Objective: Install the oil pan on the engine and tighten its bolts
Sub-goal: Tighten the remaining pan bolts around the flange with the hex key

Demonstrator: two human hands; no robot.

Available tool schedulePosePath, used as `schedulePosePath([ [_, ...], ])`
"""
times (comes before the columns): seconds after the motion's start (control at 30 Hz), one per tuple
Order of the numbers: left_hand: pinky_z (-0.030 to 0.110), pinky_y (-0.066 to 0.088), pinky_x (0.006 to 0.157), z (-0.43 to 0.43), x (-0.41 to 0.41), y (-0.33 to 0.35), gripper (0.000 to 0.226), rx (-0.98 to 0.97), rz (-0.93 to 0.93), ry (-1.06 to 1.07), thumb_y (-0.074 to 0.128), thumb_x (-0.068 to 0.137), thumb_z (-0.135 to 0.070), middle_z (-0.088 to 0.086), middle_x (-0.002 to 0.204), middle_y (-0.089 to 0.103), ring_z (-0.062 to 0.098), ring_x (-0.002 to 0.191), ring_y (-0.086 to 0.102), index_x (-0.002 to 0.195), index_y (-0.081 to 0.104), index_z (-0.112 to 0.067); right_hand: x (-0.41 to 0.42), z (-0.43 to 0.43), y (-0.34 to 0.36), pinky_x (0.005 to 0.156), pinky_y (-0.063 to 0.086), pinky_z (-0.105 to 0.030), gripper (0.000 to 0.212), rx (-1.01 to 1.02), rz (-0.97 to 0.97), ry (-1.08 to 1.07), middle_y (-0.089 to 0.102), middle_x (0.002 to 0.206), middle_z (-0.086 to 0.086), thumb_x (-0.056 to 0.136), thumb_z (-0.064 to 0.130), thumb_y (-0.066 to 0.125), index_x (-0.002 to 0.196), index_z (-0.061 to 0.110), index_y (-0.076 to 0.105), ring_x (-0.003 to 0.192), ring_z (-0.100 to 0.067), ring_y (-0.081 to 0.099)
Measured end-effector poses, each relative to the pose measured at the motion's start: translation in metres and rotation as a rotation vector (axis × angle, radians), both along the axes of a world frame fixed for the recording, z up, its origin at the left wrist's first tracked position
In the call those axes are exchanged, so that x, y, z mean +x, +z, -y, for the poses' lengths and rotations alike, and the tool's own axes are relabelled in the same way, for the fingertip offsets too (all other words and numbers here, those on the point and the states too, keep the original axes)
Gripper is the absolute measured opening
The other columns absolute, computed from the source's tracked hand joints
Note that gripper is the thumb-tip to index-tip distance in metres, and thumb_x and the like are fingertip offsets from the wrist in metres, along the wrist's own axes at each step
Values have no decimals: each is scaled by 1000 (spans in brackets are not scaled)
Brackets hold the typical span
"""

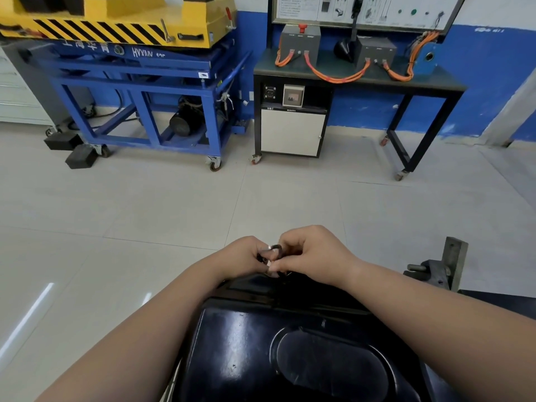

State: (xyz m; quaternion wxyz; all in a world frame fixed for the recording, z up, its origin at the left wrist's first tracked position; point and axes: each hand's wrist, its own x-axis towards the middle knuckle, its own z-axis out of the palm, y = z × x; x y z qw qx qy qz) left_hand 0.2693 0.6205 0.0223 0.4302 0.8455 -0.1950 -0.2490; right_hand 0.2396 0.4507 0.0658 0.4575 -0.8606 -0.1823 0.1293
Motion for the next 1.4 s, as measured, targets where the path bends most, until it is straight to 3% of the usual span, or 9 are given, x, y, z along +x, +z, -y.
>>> schedulePosePath([
  [0.17,24,34,60,0,0,1,35,-1,-22,-12,73,77,-9,1,59,53,13,63,43,57,69,-37,1,1,1,61,43,-32,33,-76,43,-8,63,71,-18,69,24,82,64,7,54,61,-18,51],
  [0.4,16,34,55,0,4,-8,20,60,-2,30,73,73,-5,-11,51,48,5,55,43,59,63,-15,-2,2,0,83,53,-30,35,26,-40,44,72,90,-8,83,-6,59,82,29,64,82,-25,67],
  [0.57,13,34,54,-1,4,-8,32,43,-13,-8,70,76,-4,-16,45,50,-1,52,45,57,57,-26,0,2,-2,83,46,-45,18,-108,19,72,67,96,-23,85,8,64,75,-7,62,92,-35,60],
  [0.83,27,33,64,0,1,1,40,11,-5,-13,74,76,-12,11,66,52,17,65,42,55,67,-46,2,2,-1,60,38,-29,33,-77,44,-19,61,69,-16,65,23,84,66,0,61,63,-15,48],
  [1.07,29,39,68,-1,1,-2,44,10,2,1,73,74,-9,23,73,61,17,69,49,51,64,-45,2,2,0,81,50,-43,7,-12,-79,45,69,84,-16,81,8,69,86,14,67,73,-25,62],
  [1.13,21,40,65,-1,2,-5,47,8,11,2,74,74,-7,5,62,62,12,66,52,48,61,-44,2,4,1,83,51,-38,16,51,-122,55,70,88,-19,84,-4,61,94,7,68,73,-18,62],
  [1.2,15,38,62,-2,2,-6,47,-4,2,-12,73,75,-5,-7,58,61,6,65,54,47,60,-42,2,5,2,83,52,-34,18,66,-120,71,70,91,-23,83,-8,60,89,7,70,74,-16,62],
  [1.3,29,39,68,-1,1,-3,30,-2,0,-13,75,75,-8,26,80,65,16,72,52,63,70,-35,5,4,2,81,52,-43,33,77,-74,19,70,82,-22,76,-3,71,65,27,65,73,-20,63],
  [1.4,29,38,68,0,0,1,31,-19,-1,5,76,74,-10,24,76,62,17,69,48,70,71,-40,7,4,-3,75,52,-48,24,37,-44,-25,68,74,-20,70,5,79,63,15,59,67,-19,59],
])
